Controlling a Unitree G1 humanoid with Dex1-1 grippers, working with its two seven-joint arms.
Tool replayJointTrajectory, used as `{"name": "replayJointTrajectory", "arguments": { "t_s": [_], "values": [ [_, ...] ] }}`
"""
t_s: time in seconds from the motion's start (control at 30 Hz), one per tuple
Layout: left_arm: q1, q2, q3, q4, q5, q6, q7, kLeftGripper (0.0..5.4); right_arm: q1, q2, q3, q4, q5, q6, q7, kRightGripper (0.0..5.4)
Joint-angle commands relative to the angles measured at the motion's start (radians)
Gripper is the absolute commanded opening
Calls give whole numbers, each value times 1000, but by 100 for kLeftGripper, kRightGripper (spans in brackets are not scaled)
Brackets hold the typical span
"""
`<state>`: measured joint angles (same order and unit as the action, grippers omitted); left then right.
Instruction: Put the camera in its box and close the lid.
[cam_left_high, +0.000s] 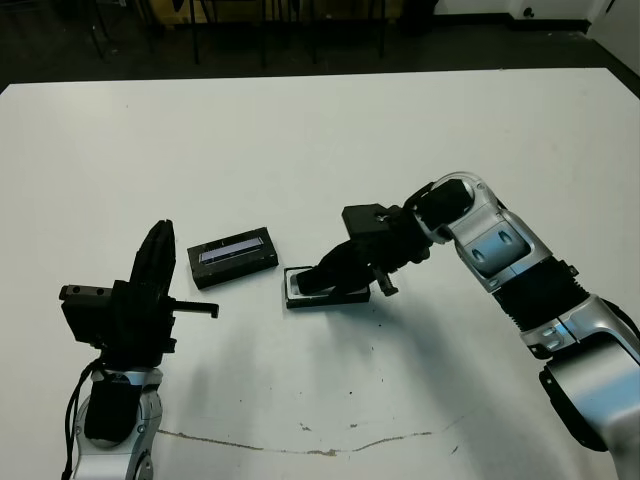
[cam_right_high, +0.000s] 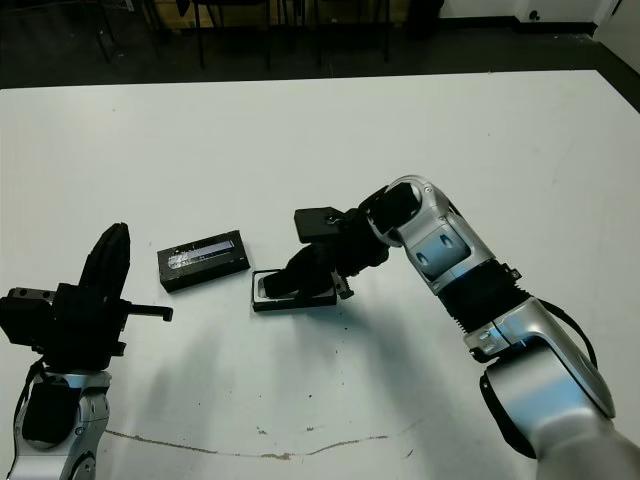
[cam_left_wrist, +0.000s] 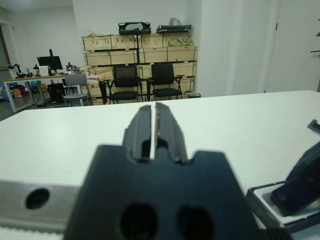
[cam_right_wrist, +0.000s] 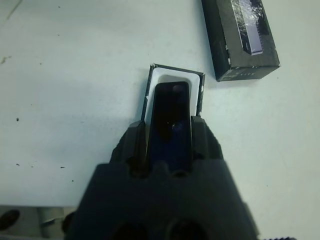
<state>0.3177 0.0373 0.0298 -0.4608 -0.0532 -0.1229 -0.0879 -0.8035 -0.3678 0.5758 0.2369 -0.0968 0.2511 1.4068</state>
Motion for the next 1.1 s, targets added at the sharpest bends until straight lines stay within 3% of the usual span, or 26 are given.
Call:
{"name": "replayJointTrajectory", "arguments": {
  "t_s": [0.03, 0.43, 1.1],
  "values": [
    [41, 0, -4, 9, 11, 15, 9, 0, 30, -9, 40, -34, -34, 39, -16, 93],
    [48, -2, -10, 19, 14, 2, 13, 0, 24, -15, 79, -65, -52, 68, -21, 93],
    [63, -2, -9, 12, 13, 2, 18, 0, 98, -19, 120, -74, -138, -8, -155, 93]
  ]
}}
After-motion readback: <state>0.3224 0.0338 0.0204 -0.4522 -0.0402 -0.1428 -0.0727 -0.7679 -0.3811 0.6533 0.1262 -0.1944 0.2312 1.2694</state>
